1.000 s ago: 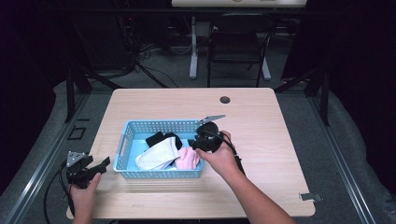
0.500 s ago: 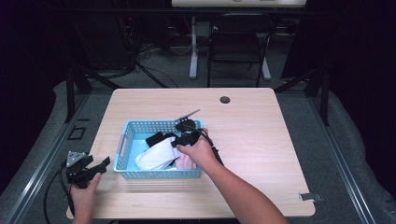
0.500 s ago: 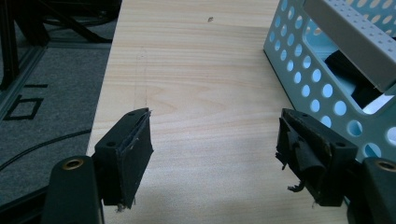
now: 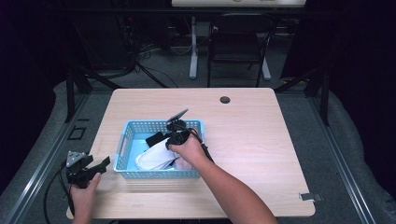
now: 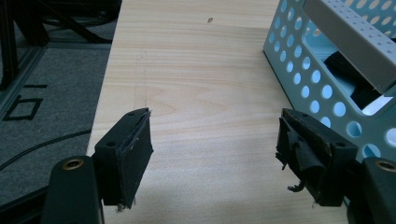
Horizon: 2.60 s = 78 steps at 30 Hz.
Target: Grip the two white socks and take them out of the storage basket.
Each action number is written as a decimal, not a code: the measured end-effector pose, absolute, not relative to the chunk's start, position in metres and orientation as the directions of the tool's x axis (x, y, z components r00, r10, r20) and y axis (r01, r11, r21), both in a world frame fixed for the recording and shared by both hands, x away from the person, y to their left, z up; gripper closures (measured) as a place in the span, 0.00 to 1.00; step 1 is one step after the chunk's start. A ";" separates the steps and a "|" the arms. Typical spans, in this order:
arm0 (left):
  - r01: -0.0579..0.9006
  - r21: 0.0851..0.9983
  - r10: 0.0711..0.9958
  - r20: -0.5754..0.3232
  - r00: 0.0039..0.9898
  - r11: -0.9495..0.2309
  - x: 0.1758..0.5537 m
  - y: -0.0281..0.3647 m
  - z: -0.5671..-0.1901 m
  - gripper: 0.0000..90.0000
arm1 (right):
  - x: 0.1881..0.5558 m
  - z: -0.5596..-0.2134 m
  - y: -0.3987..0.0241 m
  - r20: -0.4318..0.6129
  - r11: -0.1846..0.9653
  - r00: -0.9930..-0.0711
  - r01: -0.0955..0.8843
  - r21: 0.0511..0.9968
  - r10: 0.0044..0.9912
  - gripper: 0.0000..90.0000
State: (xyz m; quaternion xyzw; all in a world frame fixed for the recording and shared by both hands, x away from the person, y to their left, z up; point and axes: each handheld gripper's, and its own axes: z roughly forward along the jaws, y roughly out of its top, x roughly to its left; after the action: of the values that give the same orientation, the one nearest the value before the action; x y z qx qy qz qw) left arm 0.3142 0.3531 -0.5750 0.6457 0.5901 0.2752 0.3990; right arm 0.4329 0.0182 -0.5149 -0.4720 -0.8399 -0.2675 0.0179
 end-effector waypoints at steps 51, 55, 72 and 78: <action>0.541 0.841 0.982 -0.117 0.151 0.017 0.314 0.353 -0.575 0.29 | 0.320 -0.406 -0.045 0.025 0.269 -0.724 0.287 0.919 0.689 0.98; 0.550 0.835 0.982 -0.114 0.151 0.012 0.314 0.353 -0.574 0.29 | 0.310 -0.402 -0.065 0.002 0.268 -0.701 0.275 0.923 0.713 0.98; 0.551 0.834 0.983 -0.110 0.149 0.009 0.314 0.352 -0.574 0.29 | 0.283 -0.401 -0.135 0.020 0.215 -0.611 0.309 0.926 0.792 0.98; 0.551 0.834 0.983 -0.108 0.150 0.007 0.314 0.352 -0.575 0.29 | 0.283 -0.412 -0.157 0.037 0.196 -0.566 0.346 0.917 0.824 0.98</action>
State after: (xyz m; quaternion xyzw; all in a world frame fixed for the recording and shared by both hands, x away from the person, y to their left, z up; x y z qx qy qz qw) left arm 0.3136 0.3518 -0.5746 0.6488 0.5911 0.2746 0.3927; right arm 0.2831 -0.1565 -0.4116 -0.3983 -0.7345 -0.4932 -0.2420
